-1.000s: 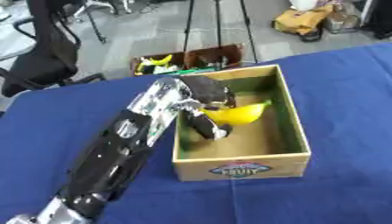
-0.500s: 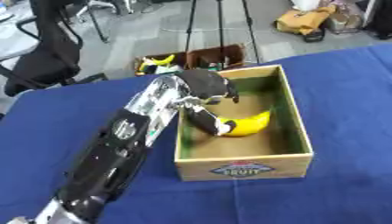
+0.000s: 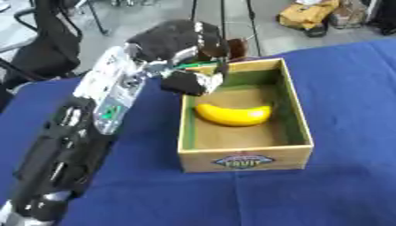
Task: Pick up objects on the table and place them in the box.
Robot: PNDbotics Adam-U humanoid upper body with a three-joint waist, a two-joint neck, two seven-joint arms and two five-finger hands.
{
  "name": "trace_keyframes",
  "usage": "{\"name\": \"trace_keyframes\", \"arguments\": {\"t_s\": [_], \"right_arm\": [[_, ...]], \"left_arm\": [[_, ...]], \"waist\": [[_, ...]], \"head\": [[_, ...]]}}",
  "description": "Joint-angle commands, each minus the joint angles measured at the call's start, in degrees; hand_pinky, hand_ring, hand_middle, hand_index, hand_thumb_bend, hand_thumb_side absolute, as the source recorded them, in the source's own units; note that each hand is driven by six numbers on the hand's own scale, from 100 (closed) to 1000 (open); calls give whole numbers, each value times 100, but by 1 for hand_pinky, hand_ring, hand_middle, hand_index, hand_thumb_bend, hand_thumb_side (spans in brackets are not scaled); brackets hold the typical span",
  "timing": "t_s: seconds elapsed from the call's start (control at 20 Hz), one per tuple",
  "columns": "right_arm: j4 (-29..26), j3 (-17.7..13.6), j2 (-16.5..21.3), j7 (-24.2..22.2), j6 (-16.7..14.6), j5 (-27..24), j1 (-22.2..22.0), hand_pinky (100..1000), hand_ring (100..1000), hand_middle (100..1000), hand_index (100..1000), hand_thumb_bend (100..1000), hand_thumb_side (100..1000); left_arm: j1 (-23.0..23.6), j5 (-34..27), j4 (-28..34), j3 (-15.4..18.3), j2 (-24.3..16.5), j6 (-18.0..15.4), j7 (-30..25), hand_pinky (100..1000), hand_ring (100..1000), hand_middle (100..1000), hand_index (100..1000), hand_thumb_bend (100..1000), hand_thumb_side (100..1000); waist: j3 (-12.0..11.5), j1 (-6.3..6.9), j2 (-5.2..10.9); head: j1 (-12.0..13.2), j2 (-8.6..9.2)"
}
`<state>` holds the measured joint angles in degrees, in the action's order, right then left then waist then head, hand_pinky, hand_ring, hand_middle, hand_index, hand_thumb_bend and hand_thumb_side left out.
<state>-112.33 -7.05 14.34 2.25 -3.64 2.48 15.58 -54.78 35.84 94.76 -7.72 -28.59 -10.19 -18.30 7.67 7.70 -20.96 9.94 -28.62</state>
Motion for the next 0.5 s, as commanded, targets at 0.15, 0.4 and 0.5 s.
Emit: {"name": "trace_keyframes", "arguments": {"t_s": [0.15, 0.4, 0.5], "right_arm": [[-118, -60, -8, 72, -5, 0, 12, 393, 509, 427, 773, 100, 879], [-124, -96, -62, 150, -11, -13, 0, 392, 508, 428, 771, 100, 882], [-122, -105, -75, 176, -13, -15, -3, 391, 508, 430, 770, 100, 883]], "left_arm": [[390, -1878, 946, 407, -493, 568, 581, 411, 680, 635, 768, 124, 858], [968, -3110, 1476, 793, -507, 921, 1209, 374, 652, 606, 743, 128, 843], [1187, -3411, 1693, 911, -507, 1002, 1425, 362, 637, 590, 731, 132, 844]], "waist": [[-106, -127, 206], [-269, -253, 282], [-316, -295, 301]], "head": [[8, -109], [-42, -95], [-62, -91]]}}
